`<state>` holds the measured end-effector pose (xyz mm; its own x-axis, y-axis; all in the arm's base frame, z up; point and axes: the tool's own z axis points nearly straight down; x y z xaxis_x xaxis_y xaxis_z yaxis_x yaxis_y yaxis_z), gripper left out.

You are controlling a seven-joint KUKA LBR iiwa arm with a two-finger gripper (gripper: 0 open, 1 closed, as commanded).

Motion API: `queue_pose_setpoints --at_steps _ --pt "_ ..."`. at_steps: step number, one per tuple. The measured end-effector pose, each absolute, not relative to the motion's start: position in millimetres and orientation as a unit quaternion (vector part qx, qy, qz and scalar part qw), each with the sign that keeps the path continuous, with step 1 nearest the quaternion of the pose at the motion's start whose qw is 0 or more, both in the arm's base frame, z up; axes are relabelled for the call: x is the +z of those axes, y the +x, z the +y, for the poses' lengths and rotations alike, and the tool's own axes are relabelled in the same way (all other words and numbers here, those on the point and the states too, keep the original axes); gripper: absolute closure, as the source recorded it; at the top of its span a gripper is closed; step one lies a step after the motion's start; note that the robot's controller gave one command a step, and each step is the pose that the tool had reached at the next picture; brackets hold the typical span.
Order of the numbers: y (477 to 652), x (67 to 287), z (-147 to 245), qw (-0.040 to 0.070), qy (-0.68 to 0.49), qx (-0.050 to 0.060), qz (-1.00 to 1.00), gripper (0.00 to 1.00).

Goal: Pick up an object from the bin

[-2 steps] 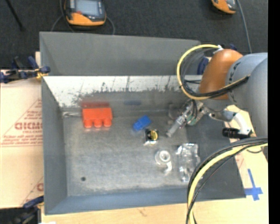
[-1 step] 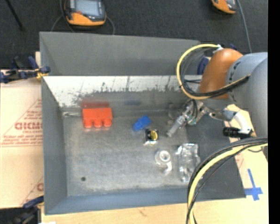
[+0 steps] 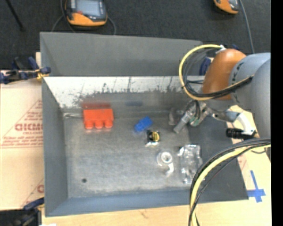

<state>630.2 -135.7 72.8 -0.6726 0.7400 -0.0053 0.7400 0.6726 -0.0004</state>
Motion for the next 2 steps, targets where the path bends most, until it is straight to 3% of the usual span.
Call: queue_pose_setpoints --at_steps 1,2 --pt "633.1 161 -138 0.006 0.403 0.001 0.915 1.00" --pt "634.9 201 -140 0.005 0.400 0.001 0.916 1.00"
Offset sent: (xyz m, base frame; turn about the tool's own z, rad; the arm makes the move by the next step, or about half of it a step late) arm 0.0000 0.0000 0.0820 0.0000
